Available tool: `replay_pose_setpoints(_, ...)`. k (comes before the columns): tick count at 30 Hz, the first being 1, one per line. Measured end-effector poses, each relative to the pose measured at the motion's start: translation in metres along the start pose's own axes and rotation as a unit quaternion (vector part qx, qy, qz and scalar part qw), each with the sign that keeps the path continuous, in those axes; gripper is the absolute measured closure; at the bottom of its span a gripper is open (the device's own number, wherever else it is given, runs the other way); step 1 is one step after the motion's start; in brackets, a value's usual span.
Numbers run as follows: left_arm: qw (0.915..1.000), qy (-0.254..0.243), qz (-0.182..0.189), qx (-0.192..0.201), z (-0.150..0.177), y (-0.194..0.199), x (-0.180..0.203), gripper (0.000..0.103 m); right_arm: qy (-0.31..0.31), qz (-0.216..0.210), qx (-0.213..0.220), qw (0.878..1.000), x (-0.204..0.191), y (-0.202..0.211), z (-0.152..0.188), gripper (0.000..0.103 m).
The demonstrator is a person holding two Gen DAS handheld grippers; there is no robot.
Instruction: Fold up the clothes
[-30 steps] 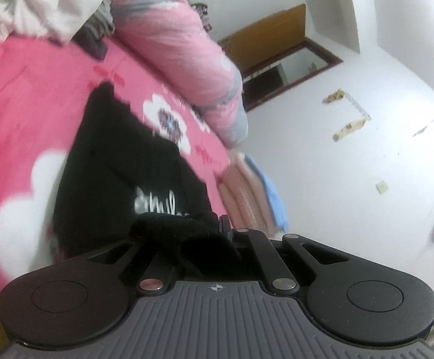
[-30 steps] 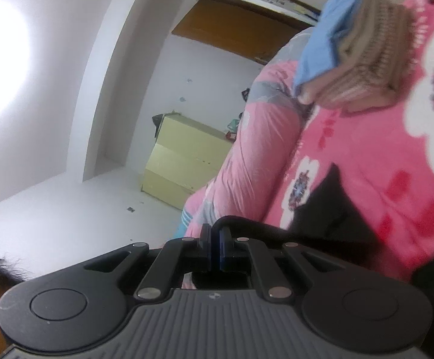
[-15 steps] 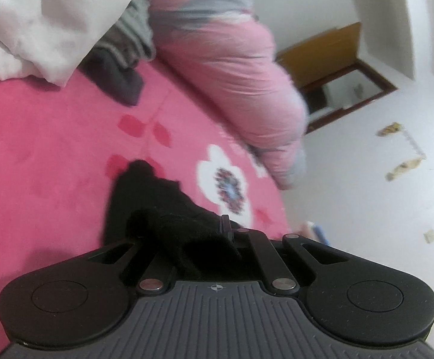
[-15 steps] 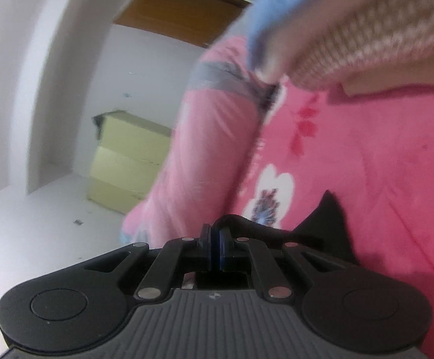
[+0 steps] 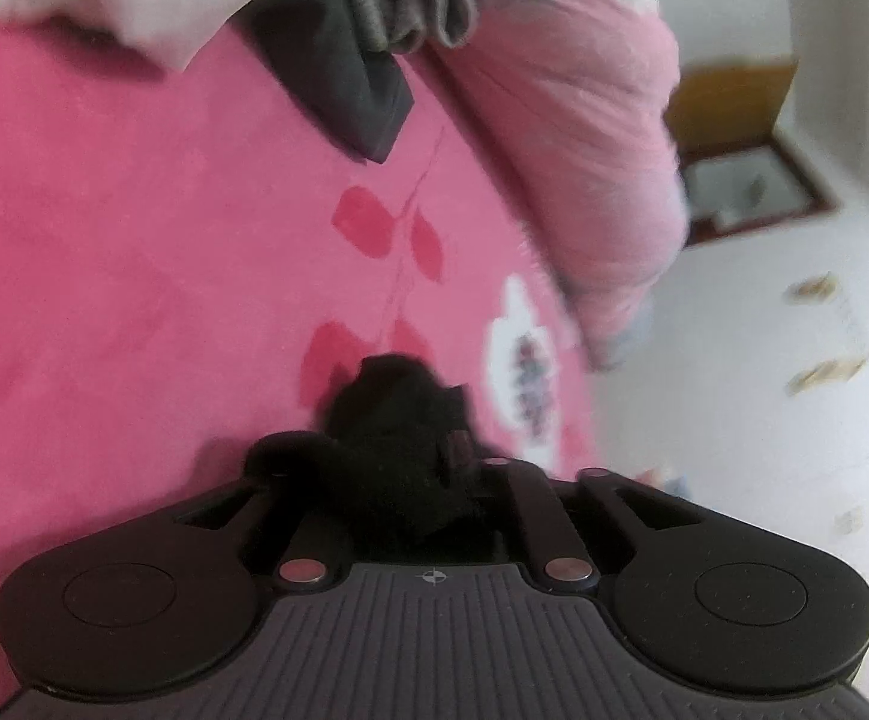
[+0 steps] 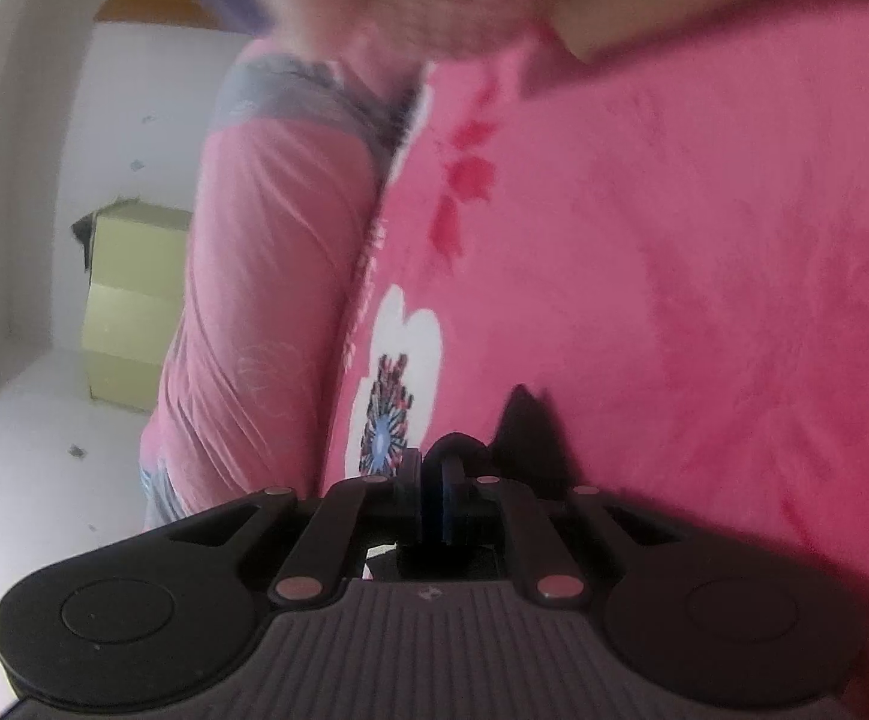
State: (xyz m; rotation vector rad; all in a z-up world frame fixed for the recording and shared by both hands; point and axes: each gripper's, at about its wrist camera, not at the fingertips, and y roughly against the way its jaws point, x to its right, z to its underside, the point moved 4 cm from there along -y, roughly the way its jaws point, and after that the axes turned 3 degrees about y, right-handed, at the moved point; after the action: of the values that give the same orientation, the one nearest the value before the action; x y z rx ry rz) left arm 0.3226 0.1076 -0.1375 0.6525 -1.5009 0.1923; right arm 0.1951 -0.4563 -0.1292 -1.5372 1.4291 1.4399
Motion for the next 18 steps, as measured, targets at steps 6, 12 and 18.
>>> replay_pose_setpoints(6,0.9848,0.129,0.116,0.015,-0.010,0.007,-0.028,0.072,-0.053,-0.050,0.006,0.997,0.014,0.002,-0.004,0.055)
replay_pose_setpoints(12,0.9824,0.135,0.127,0.025,-0.004,0.013,-0.026,0.057,-0.106,-0.101,0.011,0.989,0.028,0.004,-0.009,0.055)
replay_pose_setpoints(18,0.9902,0.108,0.084,0.030,-0.003,0.024,-0.013,0.044,0.145,-0.036,-0.090,0.985,-0.057,0.000,0.043,0.064)
